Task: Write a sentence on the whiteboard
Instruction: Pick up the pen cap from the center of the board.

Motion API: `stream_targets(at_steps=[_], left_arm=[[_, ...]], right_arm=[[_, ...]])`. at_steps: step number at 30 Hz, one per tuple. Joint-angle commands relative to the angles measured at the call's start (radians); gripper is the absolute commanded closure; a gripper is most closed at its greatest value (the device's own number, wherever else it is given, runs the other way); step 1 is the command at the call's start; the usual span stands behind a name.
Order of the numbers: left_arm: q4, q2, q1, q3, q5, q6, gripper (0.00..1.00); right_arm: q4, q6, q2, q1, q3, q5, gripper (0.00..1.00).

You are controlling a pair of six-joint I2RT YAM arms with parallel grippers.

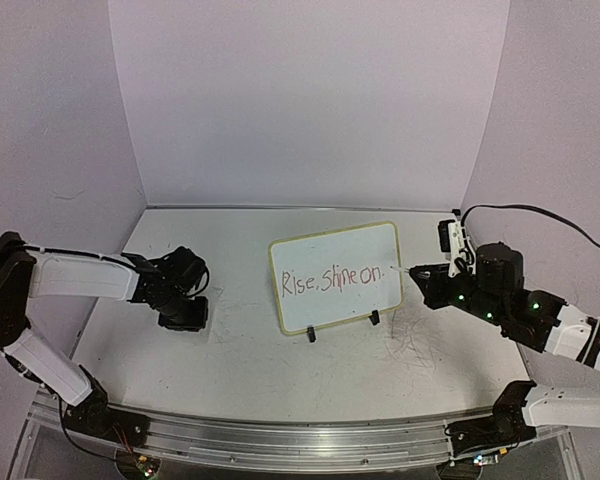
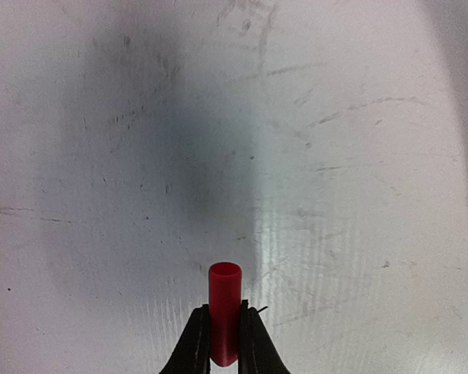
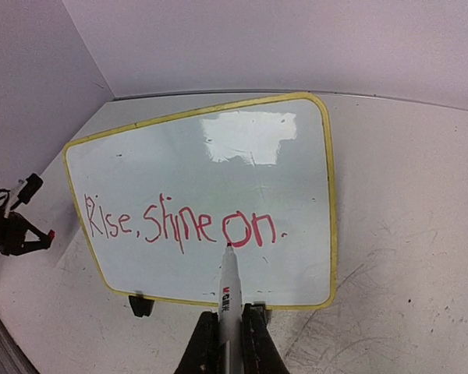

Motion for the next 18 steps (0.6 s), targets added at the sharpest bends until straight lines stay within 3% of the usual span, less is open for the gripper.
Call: stream_targets(at_steps=[1,4,6,12,18], left_arm=[[0.008,-0.207,-0.006,0.113,0.028,0.172,1.00],[0.019,-0.280,-0.043,0.173,0.100,0.341,1.00],[0.023,-0.290,-0.153,0.228,0.123,0.455,1.00],[0.072,-0.220,-0.488,0.300,-0.134,0.737,1.00],[0.178,-0.096,-0.619,0.266,-0.249,0.949,1.00]], right_arm=[[0.059,0.010,0.017,-0.003,0.061,-0.124,1.00],[0.095,0.036,0.059,-0.003,0.088,-0.284,1.00],[0.124,0.046,0.110,-0.003,0.115,-0.421,1.00],[0.229,0.100,0.226,-0.003,0.151,-0.698,1.00],[0.256,0.115,0.252,0.001,0.152,-0.772,1.00]])
